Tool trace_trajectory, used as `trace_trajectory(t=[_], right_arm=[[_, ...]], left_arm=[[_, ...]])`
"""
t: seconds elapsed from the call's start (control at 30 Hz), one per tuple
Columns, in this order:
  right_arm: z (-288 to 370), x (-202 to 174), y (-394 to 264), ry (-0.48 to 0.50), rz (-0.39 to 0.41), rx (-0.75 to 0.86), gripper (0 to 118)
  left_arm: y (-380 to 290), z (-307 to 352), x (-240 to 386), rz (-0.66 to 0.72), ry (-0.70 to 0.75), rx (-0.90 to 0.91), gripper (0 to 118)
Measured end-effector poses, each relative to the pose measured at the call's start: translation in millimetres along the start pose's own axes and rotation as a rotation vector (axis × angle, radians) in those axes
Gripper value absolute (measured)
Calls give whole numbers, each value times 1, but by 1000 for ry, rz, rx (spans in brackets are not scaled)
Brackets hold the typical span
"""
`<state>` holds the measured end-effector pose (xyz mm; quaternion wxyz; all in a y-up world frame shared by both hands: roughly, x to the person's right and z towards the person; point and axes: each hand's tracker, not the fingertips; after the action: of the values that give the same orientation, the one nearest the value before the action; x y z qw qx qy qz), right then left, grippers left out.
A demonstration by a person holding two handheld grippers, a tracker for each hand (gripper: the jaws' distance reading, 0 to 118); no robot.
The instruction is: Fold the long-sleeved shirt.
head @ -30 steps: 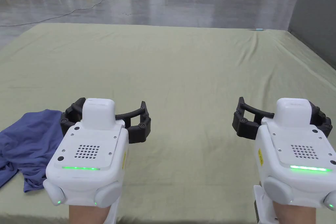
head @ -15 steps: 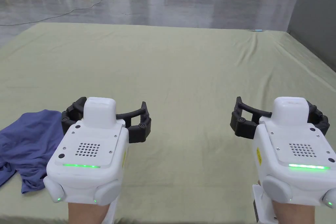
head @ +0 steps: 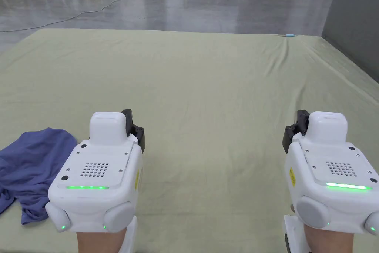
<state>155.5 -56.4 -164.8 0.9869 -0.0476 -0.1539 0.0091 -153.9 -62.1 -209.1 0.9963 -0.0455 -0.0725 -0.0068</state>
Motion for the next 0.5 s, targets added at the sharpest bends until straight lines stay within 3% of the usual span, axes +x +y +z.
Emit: trace_trajectory(t=[0.2, 0.5], right_arm=[[-7, -23, 5, 17, -1, 14, 0], [-11, -158, 23, 350, -24, 68, 0]], left_arm=[[9, 2, -9, -13, 37, 30, 0], [30, 52, -120, 0, 390, 39, 0]])
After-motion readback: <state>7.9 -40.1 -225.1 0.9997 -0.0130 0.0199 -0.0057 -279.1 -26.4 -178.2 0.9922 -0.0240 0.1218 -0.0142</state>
